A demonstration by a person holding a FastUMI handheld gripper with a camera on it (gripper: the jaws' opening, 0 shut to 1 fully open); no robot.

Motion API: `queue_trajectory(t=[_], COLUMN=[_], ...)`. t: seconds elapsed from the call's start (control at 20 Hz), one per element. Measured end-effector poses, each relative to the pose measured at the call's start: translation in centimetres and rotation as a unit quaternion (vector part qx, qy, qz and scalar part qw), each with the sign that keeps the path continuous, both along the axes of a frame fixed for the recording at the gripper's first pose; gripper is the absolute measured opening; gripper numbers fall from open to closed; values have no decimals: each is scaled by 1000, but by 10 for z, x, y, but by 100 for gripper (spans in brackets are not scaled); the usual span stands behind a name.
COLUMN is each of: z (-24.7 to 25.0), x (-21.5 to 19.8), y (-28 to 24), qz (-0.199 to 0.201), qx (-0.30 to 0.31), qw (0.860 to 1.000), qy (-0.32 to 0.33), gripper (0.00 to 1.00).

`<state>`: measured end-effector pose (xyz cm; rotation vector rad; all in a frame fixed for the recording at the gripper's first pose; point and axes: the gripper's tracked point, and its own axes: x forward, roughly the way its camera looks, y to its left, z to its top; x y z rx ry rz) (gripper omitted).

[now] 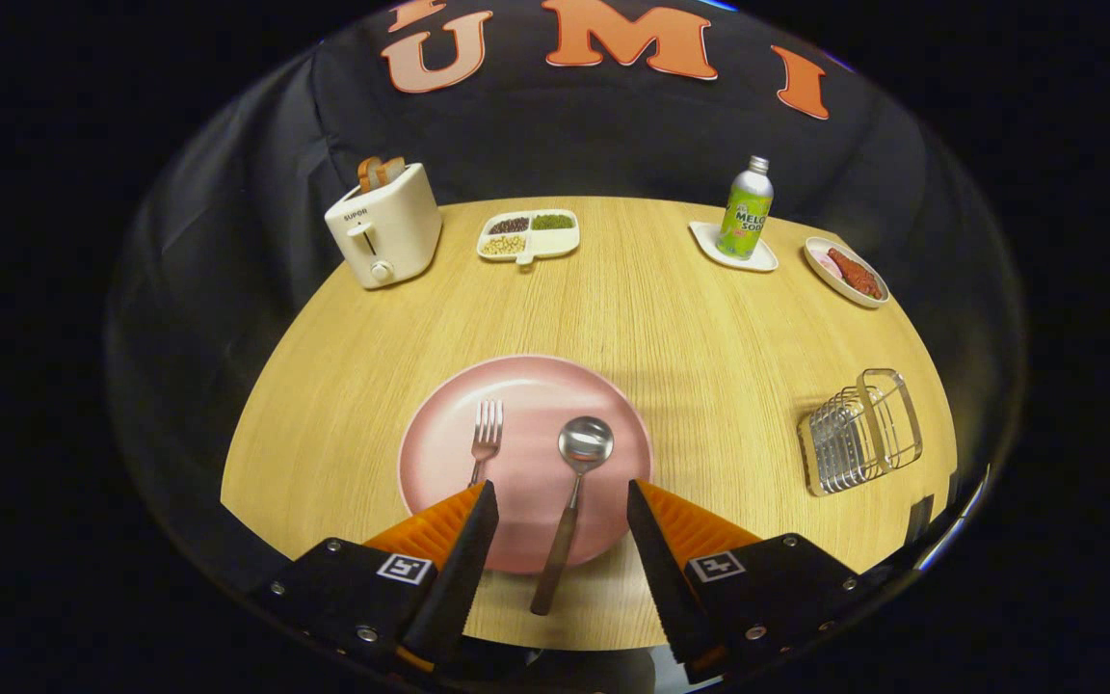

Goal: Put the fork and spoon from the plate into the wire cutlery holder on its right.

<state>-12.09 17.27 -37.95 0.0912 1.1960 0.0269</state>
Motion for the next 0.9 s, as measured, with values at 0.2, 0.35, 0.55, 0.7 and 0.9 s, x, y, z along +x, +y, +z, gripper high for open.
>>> queue_trajectory(t=[0.2, 0.35, 0.55, 0.7, 0.9], z=[-20, -33, -46, -56, -63], x=[-9, -11, -13, -14, -18], y=[2, 6, 7, 7, 4], qz=[6, 8, 17, 10, 10], qx=[-7, -6, -24, -26, -36], qw=[999, 999, 998, 997, 995], qy=[35, 53, 59, 75, 92], gripper=[76, 68, 55, 45, 26])
